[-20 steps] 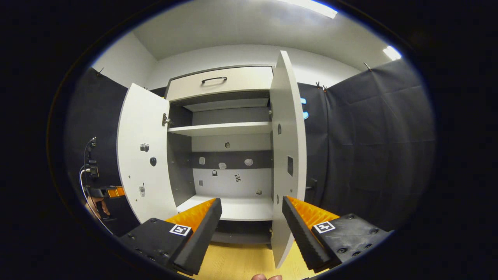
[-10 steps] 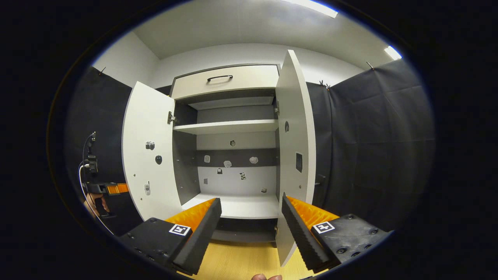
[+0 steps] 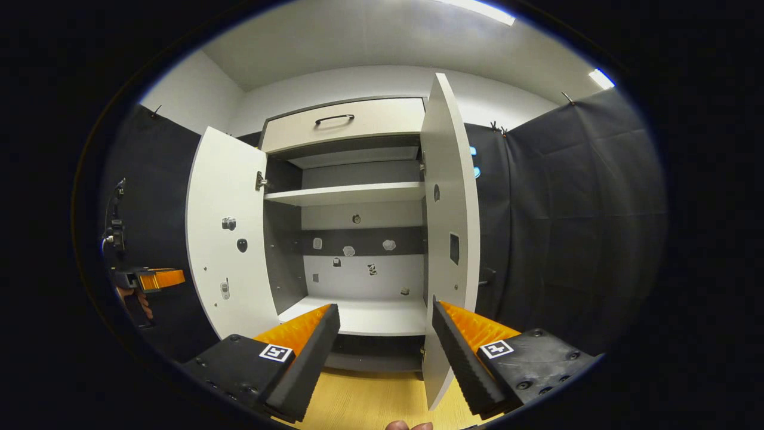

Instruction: Open the right door of the double-door shoe cabinet with the right hand, and open the left door with the left hand.

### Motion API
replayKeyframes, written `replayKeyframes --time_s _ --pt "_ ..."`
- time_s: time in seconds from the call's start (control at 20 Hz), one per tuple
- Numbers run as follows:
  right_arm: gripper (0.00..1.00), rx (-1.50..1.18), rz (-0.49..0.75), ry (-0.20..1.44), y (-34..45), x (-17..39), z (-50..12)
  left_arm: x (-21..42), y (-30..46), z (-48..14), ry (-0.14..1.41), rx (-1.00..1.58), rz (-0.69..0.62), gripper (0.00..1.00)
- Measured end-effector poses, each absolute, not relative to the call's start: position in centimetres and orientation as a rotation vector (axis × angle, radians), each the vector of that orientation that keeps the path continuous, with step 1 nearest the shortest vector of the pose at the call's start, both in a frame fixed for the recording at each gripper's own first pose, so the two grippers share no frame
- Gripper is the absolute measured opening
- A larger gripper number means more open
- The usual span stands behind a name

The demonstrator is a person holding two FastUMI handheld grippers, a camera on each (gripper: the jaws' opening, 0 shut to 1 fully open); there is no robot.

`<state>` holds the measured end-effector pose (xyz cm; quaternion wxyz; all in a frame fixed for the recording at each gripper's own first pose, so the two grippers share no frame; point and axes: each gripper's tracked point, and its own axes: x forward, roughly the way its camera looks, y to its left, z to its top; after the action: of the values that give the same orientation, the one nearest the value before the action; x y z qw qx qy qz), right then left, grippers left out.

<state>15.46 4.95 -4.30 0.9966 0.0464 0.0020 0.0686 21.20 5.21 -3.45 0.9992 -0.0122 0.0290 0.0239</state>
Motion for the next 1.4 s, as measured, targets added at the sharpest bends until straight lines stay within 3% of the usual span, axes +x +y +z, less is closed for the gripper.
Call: replayKeyframes --time_s 0.25,1.4 --pt "0.98 0.106 0.140 -0.002 5.0 15.6 -4.1 20.5 3.6 -2.9 0.045 -0.002 0.025 0.95" --pt "0.98 0.101 0.123 -0.006 4.2 15.7 -4.0 20.5 -2.0 -2.7 0.036 -0.041 -0.093 0.96"
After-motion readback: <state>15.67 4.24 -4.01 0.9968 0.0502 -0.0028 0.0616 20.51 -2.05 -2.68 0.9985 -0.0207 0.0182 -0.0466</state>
